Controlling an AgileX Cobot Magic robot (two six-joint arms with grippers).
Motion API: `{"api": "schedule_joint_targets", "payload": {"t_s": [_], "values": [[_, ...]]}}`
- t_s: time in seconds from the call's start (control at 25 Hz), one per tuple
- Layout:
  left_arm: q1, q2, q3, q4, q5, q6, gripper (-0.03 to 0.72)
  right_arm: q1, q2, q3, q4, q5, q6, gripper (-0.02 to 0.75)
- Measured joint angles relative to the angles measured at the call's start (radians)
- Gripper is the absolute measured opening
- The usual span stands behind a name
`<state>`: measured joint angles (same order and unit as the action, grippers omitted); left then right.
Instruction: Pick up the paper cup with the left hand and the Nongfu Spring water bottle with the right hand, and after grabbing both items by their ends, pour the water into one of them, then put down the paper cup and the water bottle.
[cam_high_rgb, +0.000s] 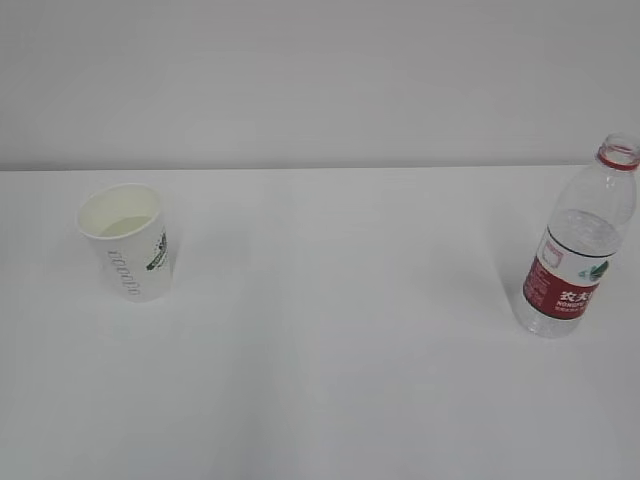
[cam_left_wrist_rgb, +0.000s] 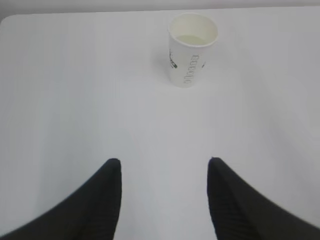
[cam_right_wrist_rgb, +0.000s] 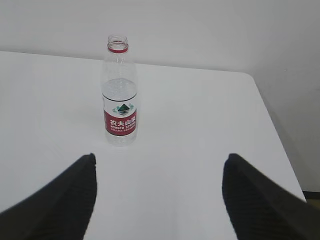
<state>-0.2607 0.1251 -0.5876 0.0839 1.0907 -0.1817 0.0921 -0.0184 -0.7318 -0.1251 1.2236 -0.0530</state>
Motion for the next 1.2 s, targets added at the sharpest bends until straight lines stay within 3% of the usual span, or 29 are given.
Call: {"api": "schedule_joint_targets", "payload": {"t_s": [0.52, 1.2], "values": [[0.0, -0.117, 0.0, -0.01, 0.042, 0.068, 0.402, 0.0, 0.0, 0.005, 0.022, -0.015, -0.027, 0.589], [0.0, -0.117, 0.047, -0.015, 0.053, 0.069, 0.4, 0.0, 0.0, 0.21, 0.139, -0.089, -0.029, 0.589]]}}
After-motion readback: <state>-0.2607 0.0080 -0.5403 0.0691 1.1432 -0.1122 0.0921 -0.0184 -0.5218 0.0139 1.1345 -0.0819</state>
